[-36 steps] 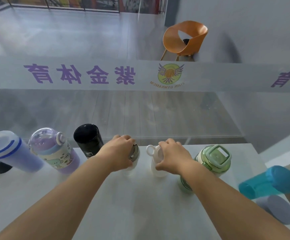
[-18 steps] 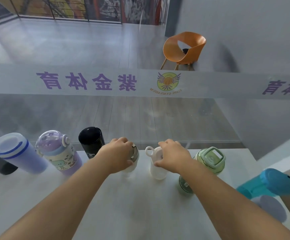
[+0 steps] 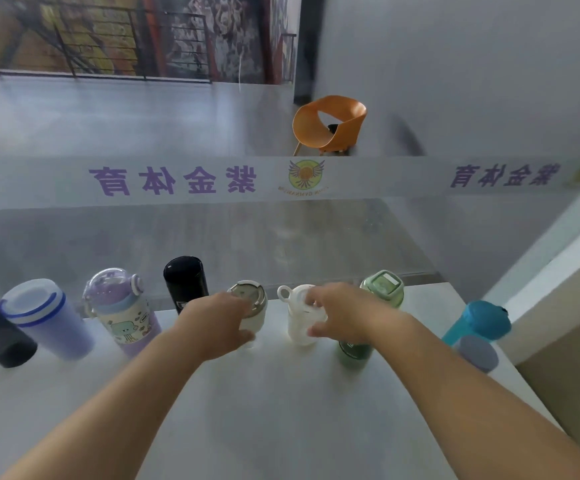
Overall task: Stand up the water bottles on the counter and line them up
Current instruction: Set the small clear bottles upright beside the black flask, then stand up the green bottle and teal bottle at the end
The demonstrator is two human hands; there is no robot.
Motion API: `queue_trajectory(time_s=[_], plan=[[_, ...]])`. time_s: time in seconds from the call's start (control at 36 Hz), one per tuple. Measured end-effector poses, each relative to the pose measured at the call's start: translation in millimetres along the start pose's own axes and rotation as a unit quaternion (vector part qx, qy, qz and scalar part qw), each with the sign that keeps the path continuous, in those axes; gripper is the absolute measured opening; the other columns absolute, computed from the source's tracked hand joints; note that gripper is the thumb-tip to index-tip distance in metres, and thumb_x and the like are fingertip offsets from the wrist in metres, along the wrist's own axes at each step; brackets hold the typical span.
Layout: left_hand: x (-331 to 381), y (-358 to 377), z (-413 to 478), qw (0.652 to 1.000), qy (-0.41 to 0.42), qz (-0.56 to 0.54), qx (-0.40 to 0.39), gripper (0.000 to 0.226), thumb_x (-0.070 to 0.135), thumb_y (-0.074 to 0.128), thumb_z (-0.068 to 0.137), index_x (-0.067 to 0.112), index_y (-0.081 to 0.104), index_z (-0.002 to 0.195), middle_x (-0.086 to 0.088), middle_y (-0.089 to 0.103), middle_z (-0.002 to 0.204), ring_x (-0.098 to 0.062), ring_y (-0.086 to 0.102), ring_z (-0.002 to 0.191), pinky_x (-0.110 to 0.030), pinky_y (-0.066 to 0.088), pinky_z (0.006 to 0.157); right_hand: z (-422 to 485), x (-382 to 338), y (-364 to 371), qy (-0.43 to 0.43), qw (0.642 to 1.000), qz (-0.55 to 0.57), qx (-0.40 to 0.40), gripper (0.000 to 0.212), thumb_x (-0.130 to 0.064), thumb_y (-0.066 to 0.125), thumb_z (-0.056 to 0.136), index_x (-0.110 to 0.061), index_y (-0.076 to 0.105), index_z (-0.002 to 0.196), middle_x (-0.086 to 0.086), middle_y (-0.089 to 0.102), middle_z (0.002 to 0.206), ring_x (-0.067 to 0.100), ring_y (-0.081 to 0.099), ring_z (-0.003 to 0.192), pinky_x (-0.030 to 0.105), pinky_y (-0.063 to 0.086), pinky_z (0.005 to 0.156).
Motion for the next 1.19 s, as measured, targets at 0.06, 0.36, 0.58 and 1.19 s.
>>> queue_trajectory(time_s=[0.06,0.36,0.58,1.19], plan=[[6,3,-8,1.0,0.013,0.005,-0.006,0.044,0.051,0.056,0.083,0.029,0.051,0.121,0.003,0.058,0.121,-0.022,0.059,0.106,-0.034,0.05,0.084,-16,0,5,0.01,1.0,0.004,-0.012,0.051,-0.039,0.063,0.084,-0.023,0.048,0.13,-0.001,0.054,0.131,0.024,0.054,0.116,0.038,0.046,0.097],[53,19,-24,0.997,0.078,-0.009,-0.025,0.045,0.053,0.054,0.084,0.033,0.049,0.124,0.011,0.057,0.124,-0.014,0.056,0.112,-0.031,0.047,0.089,-97,39,20,0.097,0.995,0.012,-0.011,0.05,-0.043,0.062,0.086,-0.026,0.048,0.131,-0.001,0.056,0.129,0.021,0.057,0.11,0.035,0.05,0.092],[106,2,-3,0.994,0.096,-0.034,0.027,0.046,0.053,0.055,0.083,0.033,0.048,0.123,0.012,0.052,0.131,-0.019,0.055,0.114,-0.031,0.046,0.086,-136,101,10,0.169,0.985,0.041,0.015,0.056,-0.044,0.063,0.086,-0.031,0.042,0.136,-0.006,0.052,0.135,0.015,0.054,0.117,0.032,0.046,0.097],[211,9,67,0.983,-0.014,-0.159,0.093,0.085,0.049,0.069,0.072,0.035,0.022,0.142,0.004,0.034,0.142,-0.026,0.045,0.123,-0.042,0.034,0.102,-94,225,12,-0.002,0.999,0.0,-0.033,0.065,-0.029,0.074,0.079,-0.027,0.043,0.135,-0.003,0.049,0.132,0.017,0.052,0.115,0.027,0.045,0.093]])
Point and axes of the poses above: each hand's wrist, its own z-axis towards the middle knuckle, its own y-axis out of the palm, x = y × z, the point moved 3 cm from there along z, towards the middle knuckle
